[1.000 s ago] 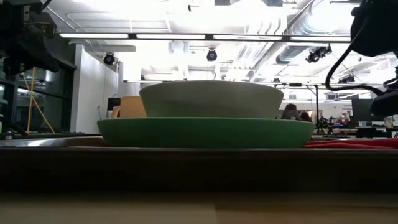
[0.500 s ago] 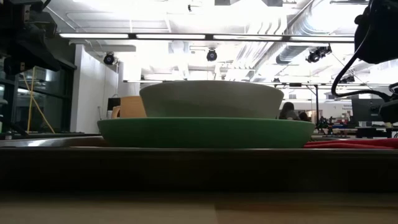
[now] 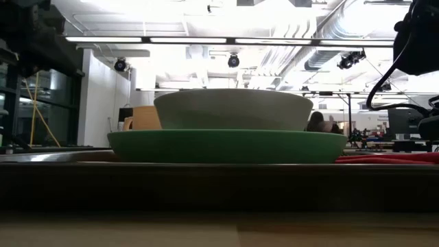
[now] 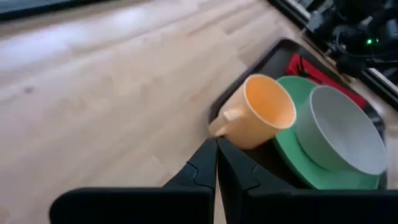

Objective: Set up tray
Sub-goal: Put the yellow table knife to the right side of the blue fork on top of the red table napkin on the brown serving tray

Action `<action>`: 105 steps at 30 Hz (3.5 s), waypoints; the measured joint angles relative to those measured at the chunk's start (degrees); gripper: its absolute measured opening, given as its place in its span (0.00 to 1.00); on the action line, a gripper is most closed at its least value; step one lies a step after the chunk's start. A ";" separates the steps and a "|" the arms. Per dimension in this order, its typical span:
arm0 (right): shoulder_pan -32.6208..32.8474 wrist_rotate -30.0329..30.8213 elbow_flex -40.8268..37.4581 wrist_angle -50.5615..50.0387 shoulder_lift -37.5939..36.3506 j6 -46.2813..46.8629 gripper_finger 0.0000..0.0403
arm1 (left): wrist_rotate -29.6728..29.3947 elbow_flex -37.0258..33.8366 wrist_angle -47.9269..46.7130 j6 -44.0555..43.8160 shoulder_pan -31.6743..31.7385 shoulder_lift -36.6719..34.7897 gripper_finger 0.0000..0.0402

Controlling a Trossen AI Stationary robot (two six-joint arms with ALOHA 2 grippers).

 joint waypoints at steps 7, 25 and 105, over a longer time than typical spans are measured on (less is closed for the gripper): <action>0.02 0.19 -0.09 0.26 0.02 0.01 0.17 | -1.05 0.00 5.84 5.47 -0.02 0.00 0.11; 0.02 0.89 -0.09 0.68 0.04 -0.18 0.17 | 4.76 -13.30 34.30 22.57 -0.02 -7.88 0.11; -3.82 0.37 -0.02 -1.86 -9.75 -0.43 0.02 | 11.93 -23.19 41.08 22.42 -0.02 -11.30 0.11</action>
